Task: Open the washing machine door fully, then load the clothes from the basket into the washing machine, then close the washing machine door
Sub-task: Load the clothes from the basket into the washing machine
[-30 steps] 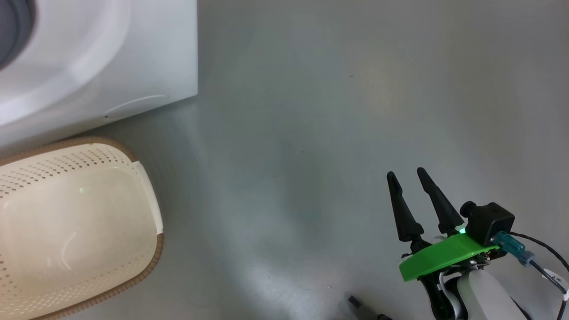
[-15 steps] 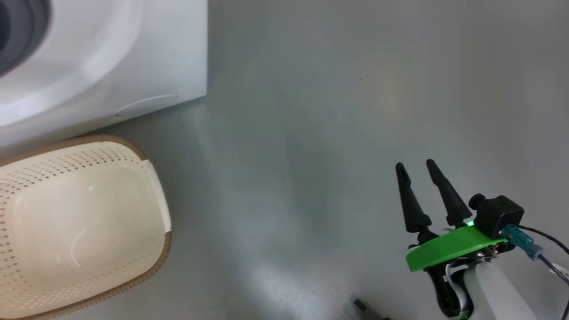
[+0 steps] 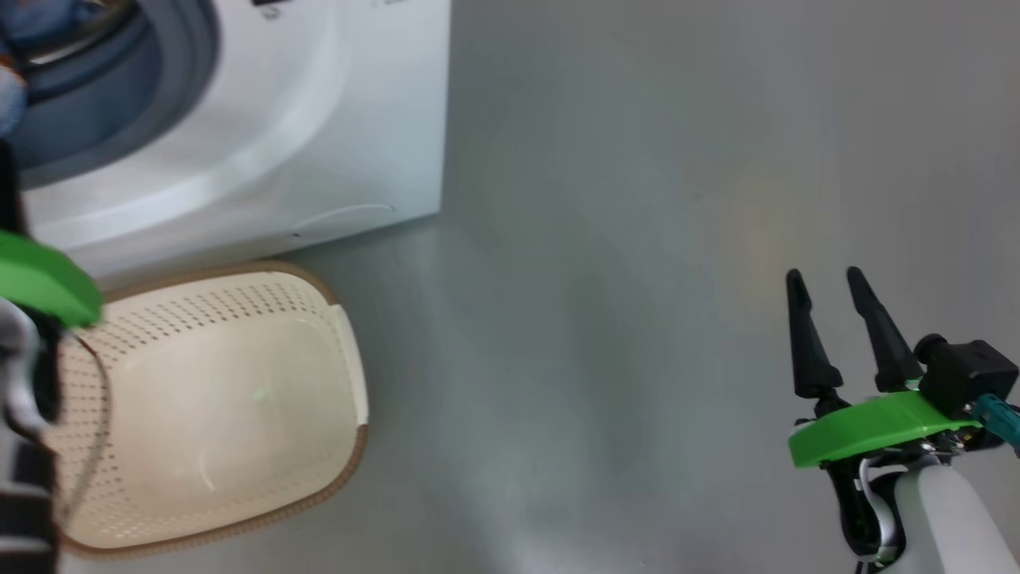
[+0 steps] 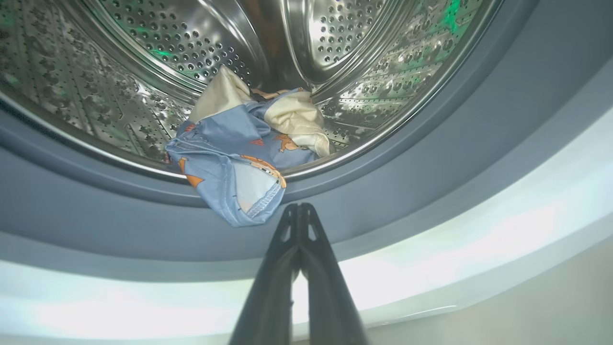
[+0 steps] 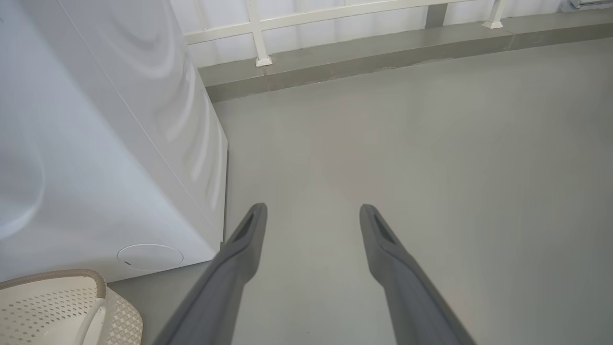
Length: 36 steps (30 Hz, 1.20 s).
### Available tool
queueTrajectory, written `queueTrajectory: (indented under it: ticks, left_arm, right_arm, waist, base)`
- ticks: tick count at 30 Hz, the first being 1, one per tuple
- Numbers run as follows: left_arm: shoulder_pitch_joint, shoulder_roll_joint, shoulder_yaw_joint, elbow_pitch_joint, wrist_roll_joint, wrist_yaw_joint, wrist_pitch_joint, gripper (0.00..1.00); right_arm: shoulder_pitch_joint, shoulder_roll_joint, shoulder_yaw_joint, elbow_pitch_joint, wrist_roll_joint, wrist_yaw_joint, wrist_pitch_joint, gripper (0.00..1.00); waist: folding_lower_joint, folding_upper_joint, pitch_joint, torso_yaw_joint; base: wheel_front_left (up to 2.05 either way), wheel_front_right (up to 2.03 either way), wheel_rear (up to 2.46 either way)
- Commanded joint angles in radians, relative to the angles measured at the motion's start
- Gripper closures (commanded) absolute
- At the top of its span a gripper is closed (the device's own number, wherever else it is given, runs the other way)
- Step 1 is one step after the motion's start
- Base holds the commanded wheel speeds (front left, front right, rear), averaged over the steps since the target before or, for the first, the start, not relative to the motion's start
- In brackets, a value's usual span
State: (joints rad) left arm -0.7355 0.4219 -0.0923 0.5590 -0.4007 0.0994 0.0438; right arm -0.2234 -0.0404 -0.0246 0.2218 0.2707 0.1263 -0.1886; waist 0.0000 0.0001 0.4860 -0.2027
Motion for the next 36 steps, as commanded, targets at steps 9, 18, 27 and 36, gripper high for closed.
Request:
queueTrajectory:
  ticks: [9,18,27,36]
  left_arm:
    - [0.323,-0.092,0.032,-0.254,-0.032,0.081,-0.157,0.74]
    - [0.555,-0.144,0.009,-0.381,-0.026,0.13,-0.198,0.0]
    - [0.702,-0.162,-0.023,-0.46,-0.004,0.163,-0.206,0.0]
    - [0.826,-0.184,-0.041,-0.52,-0.004,0.194,-0.21,0.0]
  right_arm:
    - [0.097,-0.01,-0.052,-0.134,-0.091,0.004,0.096,0.0]
    - [0.168,-0.01,-0.051,-0.197,-0.121,0.004,0.169,0.0]
    - [0.226,-0.01,-0.039,-0.224,-0.13,0.004,0.206,0.0]
    - [0.278,-0.01,-0.027,-0.252,-0.134,0.004,0.234,0.0]
  waist:
    - [0.0,-0.0001,-0.193,0.119]
    - [0.0,-0.0001,-0.311,0.151]
    - [0.0,-0.0001,-0.398,0.165]
    - [0.0,-0.0001,-0.461,0.187]
  base:
    - [0.0,0.0,0.0]
    - [0.0,0.0,0.0]
    - [0.0,0.0,0.0]
    - [0.0,0.0,0.0]
